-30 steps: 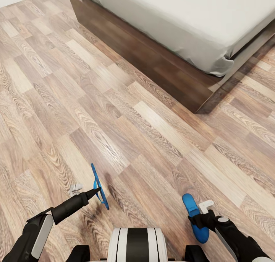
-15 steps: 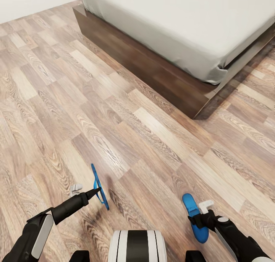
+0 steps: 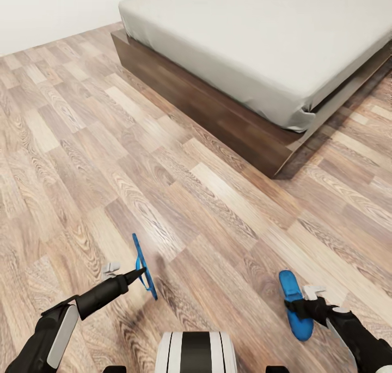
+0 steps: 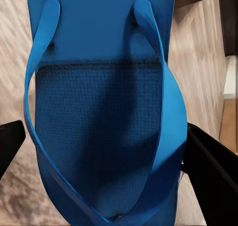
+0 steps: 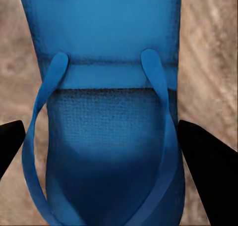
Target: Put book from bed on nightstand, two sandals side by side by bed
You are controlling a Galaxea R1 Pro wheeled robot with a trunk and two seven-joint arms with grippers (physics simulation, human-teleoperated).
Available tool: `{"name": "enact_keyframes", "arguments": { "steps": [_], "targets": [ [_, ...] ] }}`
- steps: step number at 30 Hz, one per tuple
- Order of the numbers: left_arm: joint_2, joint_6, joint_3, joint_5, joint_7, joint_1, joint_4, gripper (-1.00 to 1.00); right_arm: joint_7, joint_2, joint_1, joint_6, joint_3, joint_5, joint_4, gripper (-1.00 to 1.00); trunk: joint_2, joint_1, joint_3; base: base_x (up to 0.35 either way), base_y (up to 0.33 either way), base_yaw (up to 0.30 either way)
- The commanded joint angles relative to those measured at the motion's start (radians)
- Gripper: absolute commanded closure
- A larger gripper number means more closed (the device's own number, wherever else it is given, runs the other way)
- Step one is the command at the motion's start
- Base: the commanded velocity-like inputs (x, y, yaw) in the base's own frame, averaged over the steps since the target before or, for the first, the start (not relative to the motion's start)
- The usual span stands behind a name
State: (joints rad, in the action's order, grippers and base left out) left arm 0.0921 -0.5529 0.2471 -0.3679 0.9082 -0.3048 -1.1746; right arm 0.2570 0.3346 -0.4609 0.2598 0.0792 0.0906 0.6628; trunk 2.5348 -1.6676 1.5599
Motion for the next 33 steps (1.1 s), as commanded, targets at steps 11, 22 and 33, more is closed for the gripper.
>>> {"name": "enact_keyframes", "arguments": {
  "steps": [11, 22, 33],
  "targets": [
    [0.002, 0.158, -0.049, 0.033, -0.119, 0.0, 0.25, 1.0, 0.6, 0.159, 0.005, 0.124, -0.167, 0.306, -0.246, 1.0, -0.002, 0.005, -0.042, 0.0, 0.0, 0.0],
    [0.003, 0.426, -0.049, 0.113, -0.136, 0.001, 0.528, 1.0, 0.717, 0.164, 0.009, -0.092, -0.167, 0.314, -0.539, 1.0, -0.005, 0.01, -0.085, 0.0, 0.0, 0.0],
    [0.004, 0.438, -0.048, 0.115, -0.14, 0.001, 0.535, 1.0, 0.719, 0.163, 0.011, -0.132, -0.167, 0.315, -0.548, 1.0, -0.008, 0.015, -0.127, 0.0, 0.0, 0.0]
  ]
}}
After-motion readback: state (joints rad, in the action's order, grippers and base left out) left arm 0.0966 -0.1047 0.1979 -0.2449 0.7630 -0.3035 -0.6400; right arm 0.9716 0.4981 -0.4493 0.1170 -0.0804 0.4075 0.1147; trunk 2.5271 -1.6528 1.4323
